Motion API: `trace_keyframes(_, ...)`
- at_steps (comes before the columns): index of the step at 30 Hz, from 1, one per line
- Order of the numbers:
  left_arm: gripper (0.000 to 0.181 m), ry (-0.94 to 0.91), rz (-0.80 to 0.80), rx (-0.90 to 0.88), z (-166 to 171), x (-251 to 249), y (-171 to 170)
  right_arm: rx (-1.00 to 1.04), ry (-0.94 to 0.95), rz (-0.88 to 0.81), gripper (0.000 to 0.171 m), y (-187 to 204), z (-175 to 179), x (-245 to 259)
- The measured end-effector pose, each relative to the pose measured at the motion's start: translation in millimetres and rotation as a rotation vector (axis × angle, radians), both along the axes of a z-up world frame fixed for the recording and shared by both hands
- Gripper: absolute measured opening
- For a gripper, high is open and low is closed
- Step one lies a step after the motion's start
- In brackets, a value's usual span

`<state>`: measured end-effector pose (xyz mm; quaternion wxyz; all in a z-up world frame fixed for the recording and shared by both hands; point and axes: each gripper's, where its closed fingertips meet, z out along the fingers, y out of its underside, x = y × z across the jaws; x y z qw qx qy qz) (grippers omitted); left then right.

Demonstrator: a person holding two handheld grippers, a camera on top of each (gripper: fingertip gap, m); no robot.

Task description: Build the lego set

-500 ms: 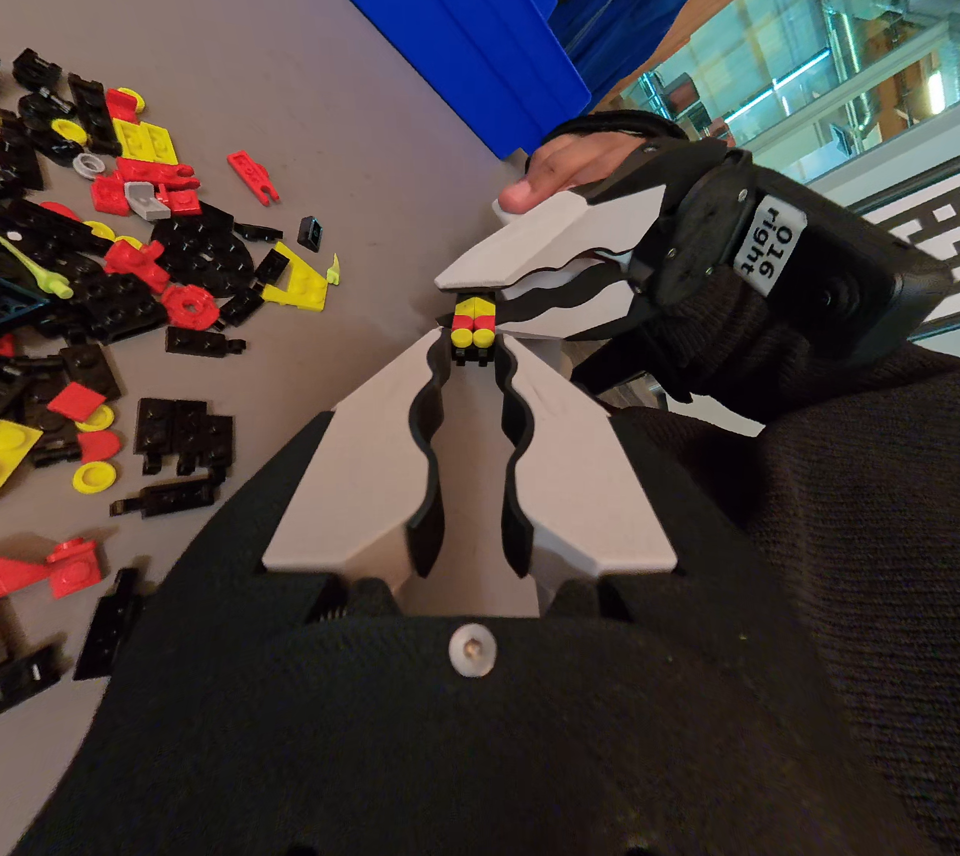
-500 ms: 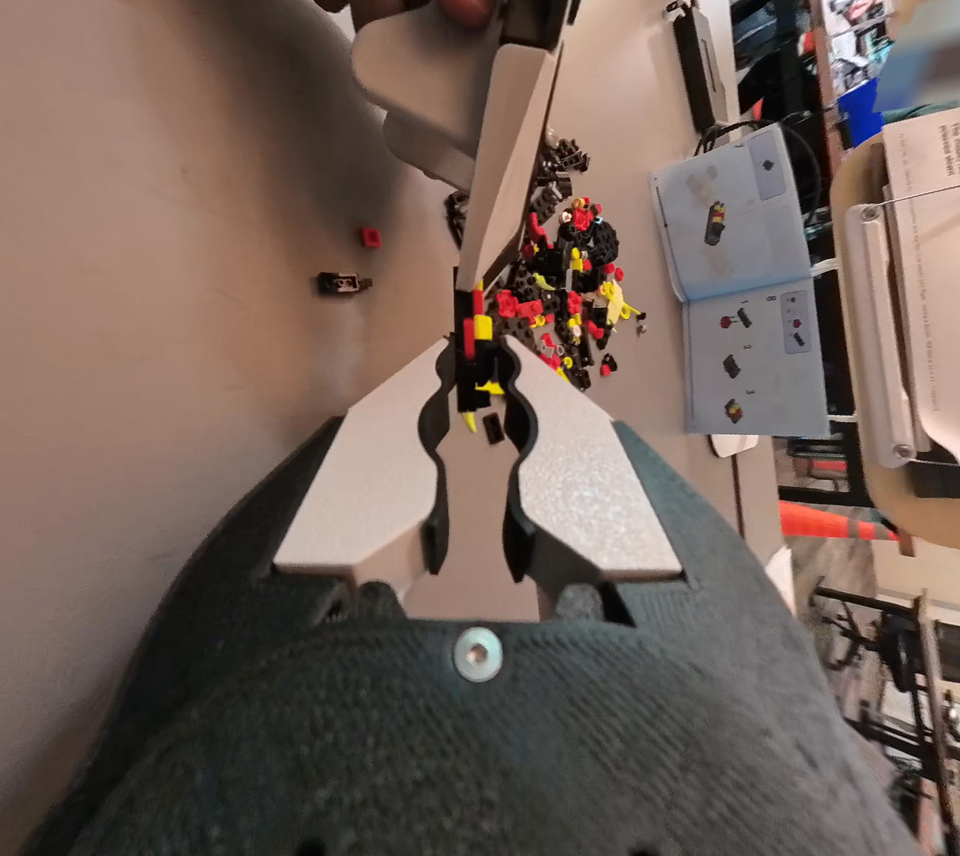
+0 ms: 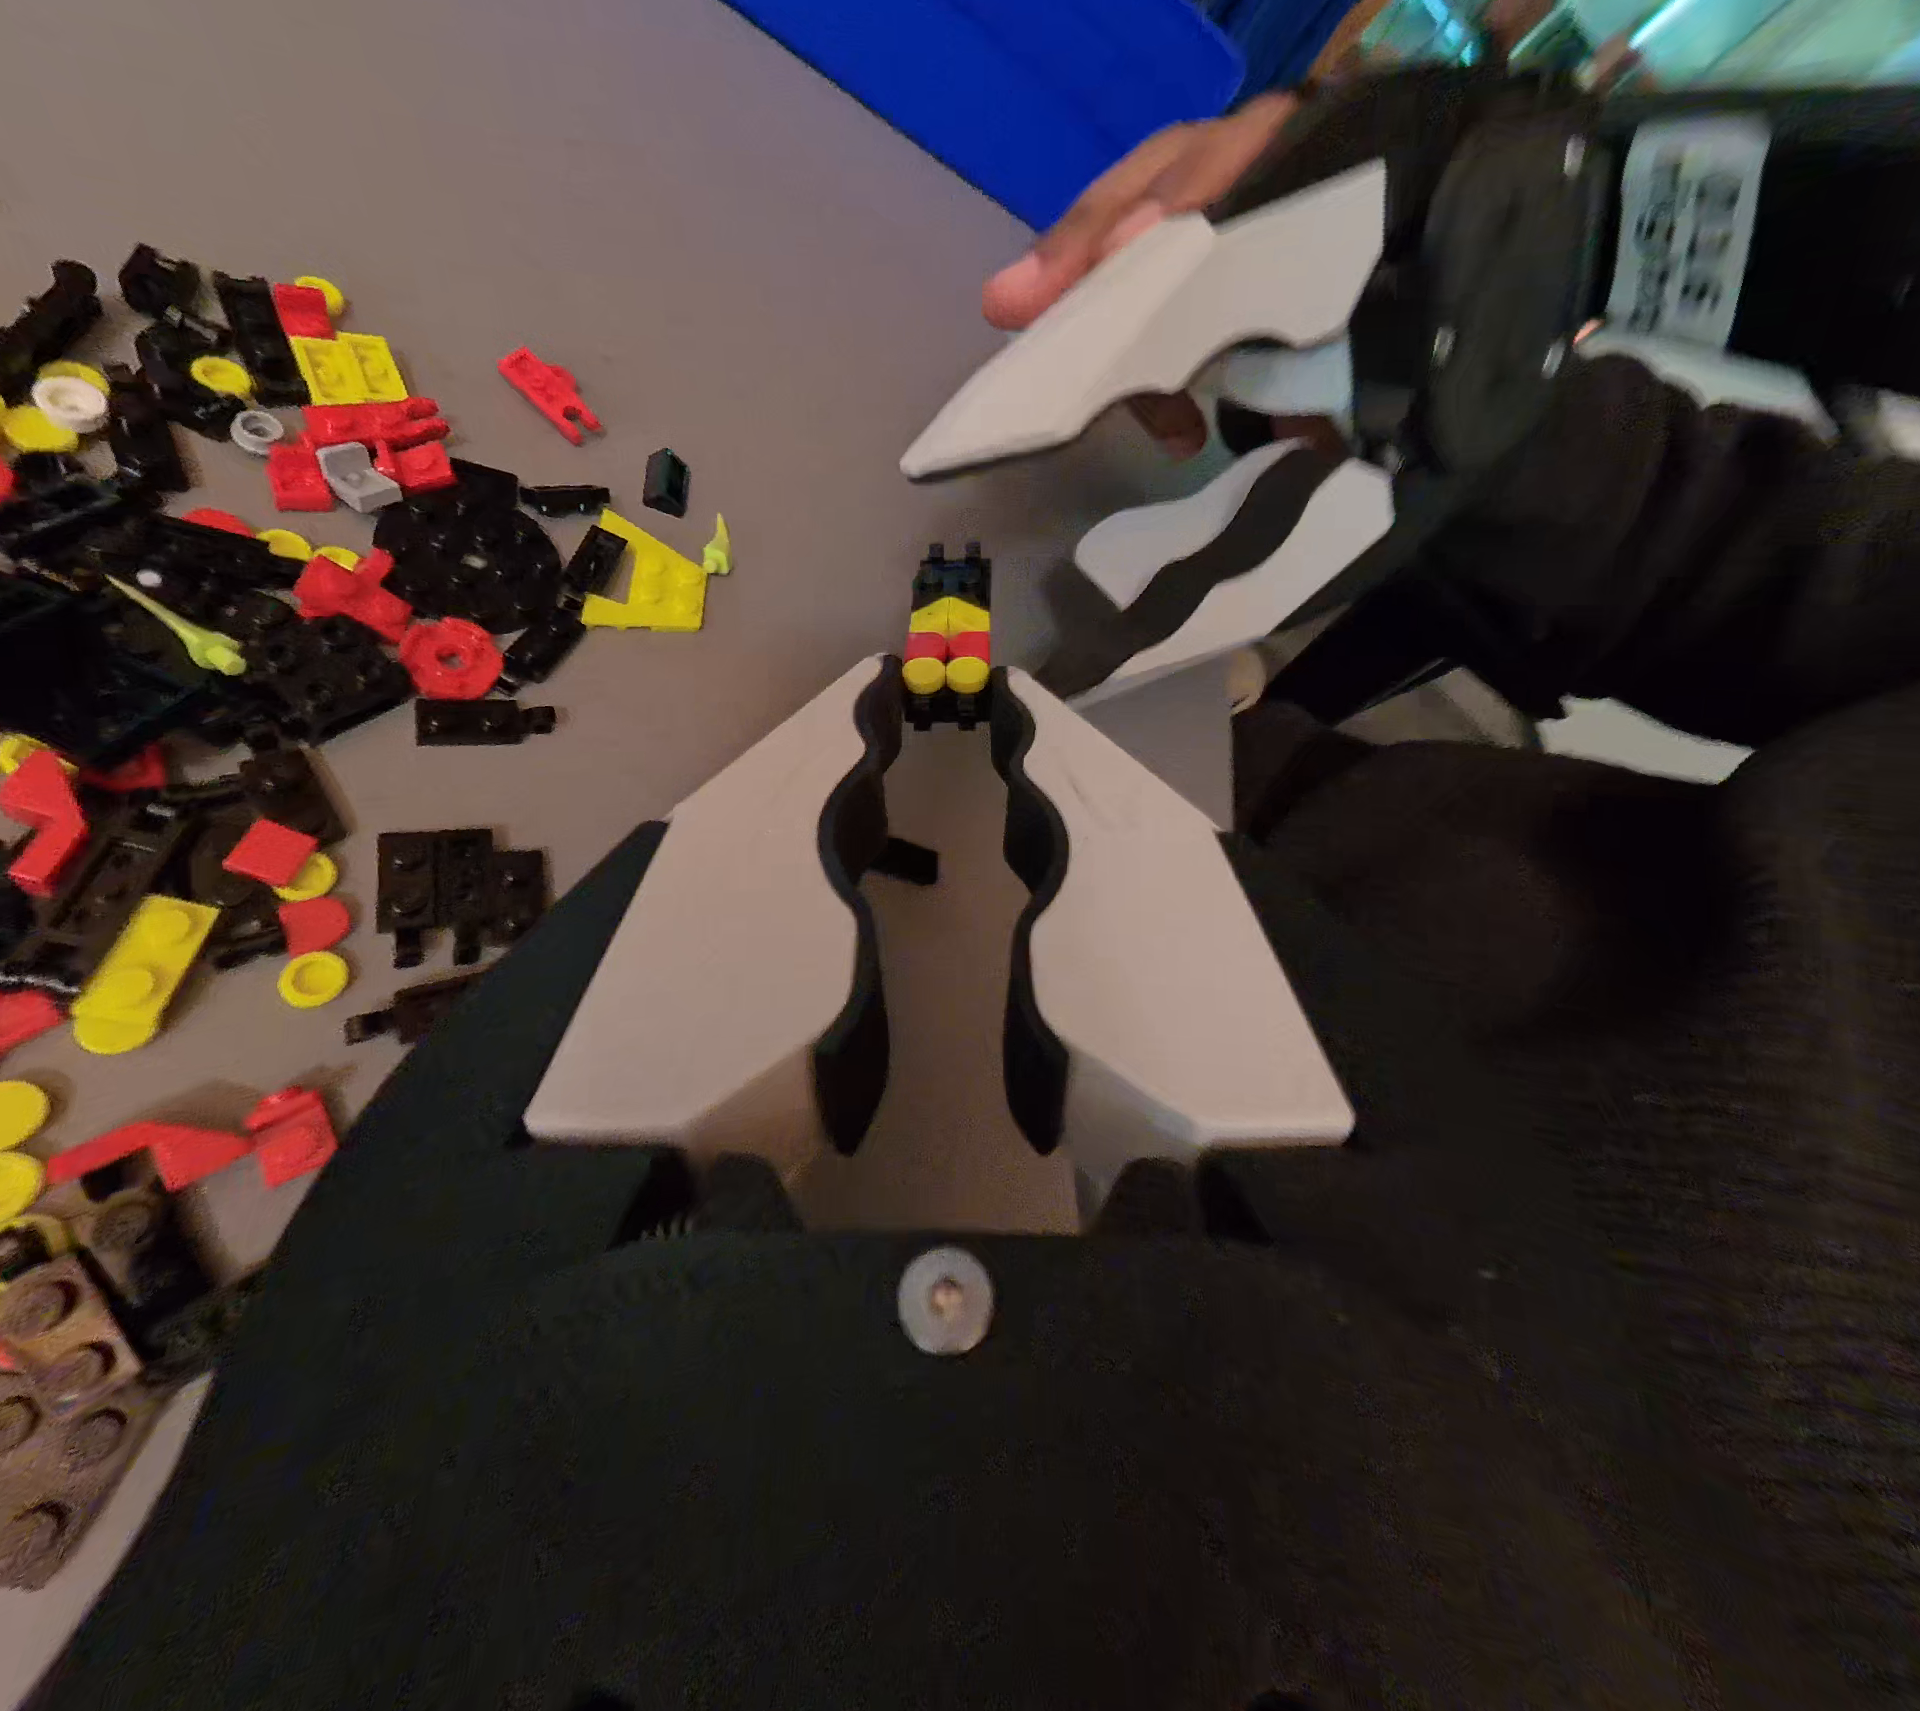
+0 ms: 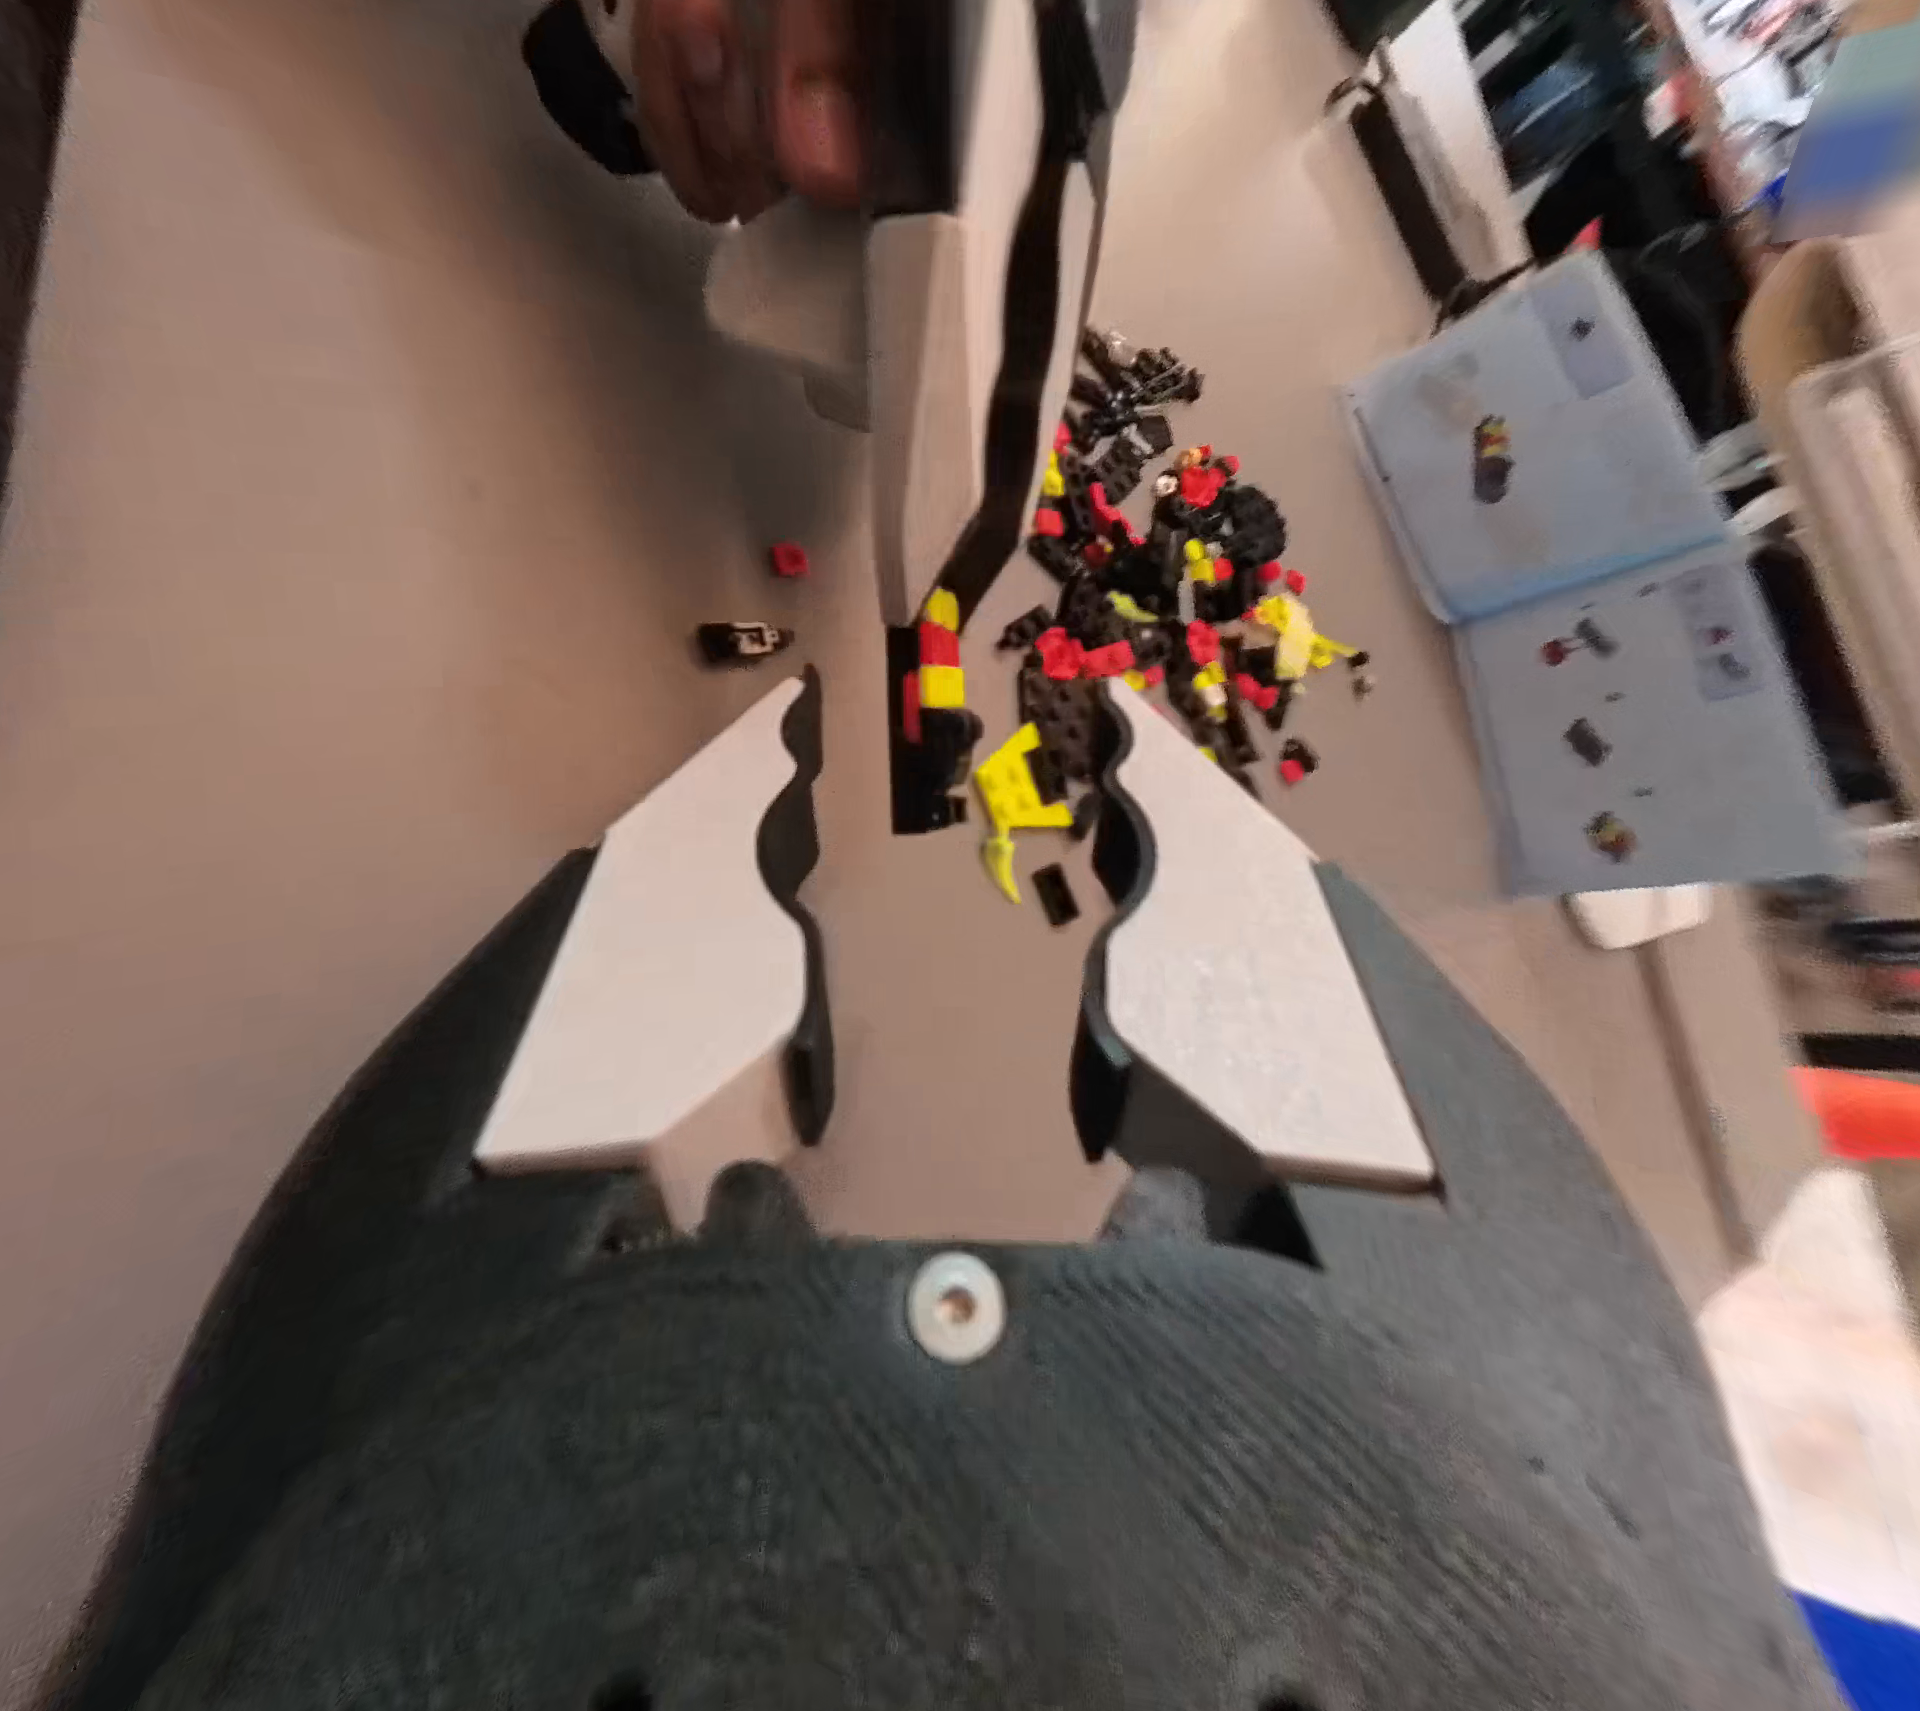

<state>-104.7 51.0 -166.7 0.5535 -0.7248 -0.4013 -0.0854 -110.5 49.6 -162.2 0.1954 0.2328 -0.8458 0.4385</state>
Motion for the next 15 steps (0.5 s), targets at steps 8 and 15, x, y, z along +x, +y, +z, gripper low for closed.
trace_keyframes(8,0.014,0.161,-0.131,-0.193,-18,18,13,0.151,-0.523,0.033,0.031,25,-23,6)
trace_keyframes(15,0.015,0.213,-0.172,-0.302,-27,24,18,0.254,-0.498,0.065,0.029,26,-41,21)
